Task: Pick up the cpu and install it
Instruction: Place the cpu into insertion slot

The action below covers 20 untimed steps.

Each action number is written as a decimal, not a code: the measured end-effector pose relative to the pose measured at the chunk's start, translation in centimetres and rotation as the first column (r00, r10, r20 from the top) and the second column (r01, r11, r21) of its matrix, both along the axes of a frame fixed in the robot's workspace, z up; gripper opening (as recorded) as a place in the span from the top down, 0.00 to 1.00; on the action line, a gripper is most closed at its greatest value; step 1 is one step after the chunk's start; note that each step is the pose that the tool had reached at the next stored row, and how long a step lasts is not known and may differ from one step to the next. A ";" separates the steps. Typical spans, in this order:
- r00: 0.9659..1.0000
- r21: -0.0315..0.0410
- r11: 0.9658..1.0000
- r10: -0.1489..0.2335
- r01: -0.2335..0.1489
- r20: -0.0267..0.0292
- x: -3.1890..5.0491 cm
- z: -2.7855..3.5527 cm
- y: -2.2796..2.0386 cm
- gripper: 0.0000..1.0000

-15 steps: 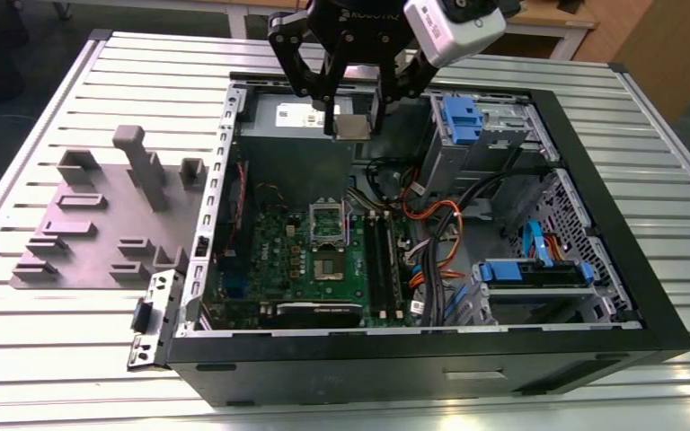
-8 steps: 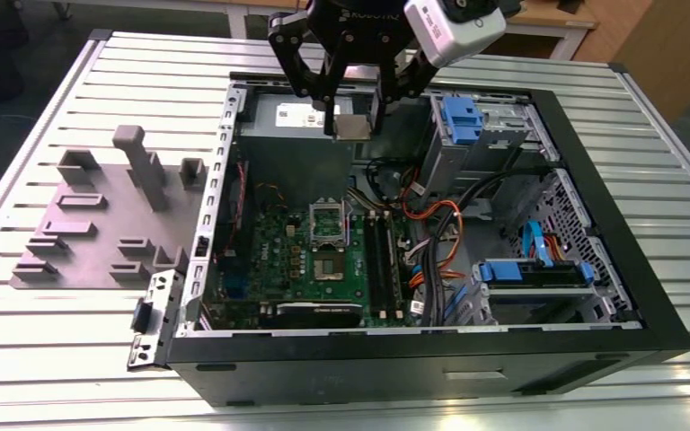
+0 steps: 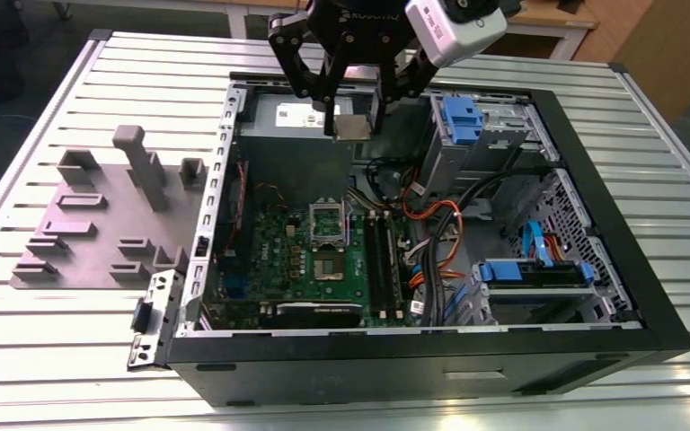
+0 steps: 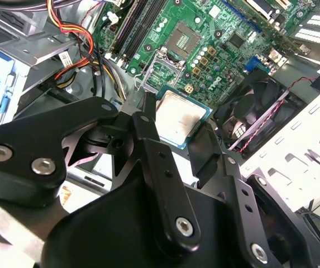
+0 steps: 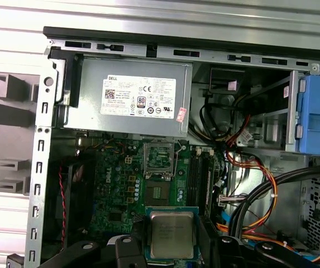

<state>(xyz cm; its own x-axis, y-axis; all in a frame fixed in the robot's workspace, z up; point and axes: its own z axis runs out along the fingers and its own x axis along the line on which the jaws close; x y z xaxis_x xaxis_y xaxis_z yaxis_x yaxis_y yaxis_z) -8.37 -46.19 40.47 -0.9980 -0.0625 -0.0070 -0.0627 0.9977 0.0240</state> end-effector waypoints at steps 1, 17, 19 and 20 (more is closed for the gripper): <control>1.000 0.000 1.000 0.000 0.000 0.000 0.00 0.00 0.00 0.53; 0.997 0.000 0.997 0.073 -0.073 0.000 -0.04 0.00 0.00 0.53; 0.997 0.000 0.997 0.078 -0.078 0.000 -0.04 0.00 0.00 0.53; 0.997 0.000 0.997 0.080 -0.080 0.000 -0.05 0.00 0.00 0.53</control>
<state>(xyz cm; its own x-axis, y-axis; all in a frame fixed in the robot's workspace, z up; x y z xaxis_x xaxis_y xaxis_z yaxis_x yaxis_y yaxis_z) -8.42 -46.19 40.48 -0.9898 -0.1424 -0.0070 -0.1425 0.9895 0.0240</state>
